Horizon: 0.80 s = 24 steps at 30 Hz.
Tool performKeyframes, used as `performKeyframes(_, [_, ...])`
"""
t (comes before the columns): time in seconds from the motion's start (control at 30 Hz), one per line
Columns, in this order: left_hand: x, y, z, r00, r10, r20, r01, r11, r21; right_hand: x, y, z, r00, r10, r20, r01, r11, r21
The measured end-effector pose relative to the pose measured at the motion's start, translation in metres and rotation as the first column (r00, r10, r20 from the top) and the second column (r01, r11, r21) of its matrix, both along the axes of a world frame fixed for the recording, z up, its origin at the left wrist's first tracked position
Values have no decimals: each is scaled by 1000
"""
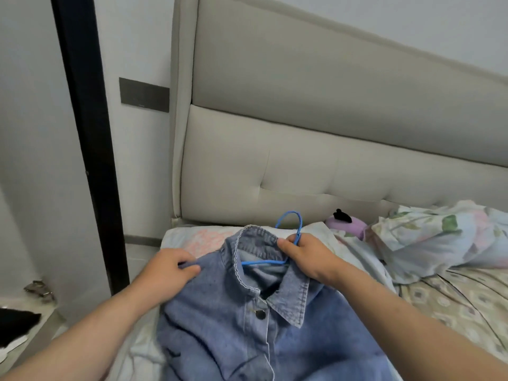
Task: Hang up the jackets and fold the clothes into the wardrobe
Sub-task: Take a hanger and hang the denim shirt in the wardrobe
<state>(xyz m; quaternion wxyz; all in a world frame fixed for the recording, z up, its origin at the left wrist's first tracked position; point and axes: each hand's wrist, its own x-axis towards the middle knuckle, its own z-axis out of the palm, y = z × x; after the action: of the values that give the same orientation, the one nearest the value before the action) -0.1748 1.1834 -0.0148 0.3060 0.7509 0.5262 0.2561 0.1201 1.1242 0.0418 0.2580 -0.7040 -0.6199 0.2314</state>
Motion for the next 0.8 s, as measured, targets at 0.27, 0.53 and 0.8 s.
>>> performKeyframes(0.27, [-35, -58, 129, 623, 143, 769, 339, 836, -431, -5, -65, 142, 1000, -8, -9, 11, 930, 367])
performKeyframes(0.53, [-44, -149, 246, 870, -52, 491, 91, 994, -56, 2, -150, 275, 986, -71, 149, -30, 810, 586])
performKeyframes(0.8, [-74, -184, 354, 912, 410, 21, -314, 663, 680, 13, -220, 360, 963, -192, 191, -13, 670, 742])
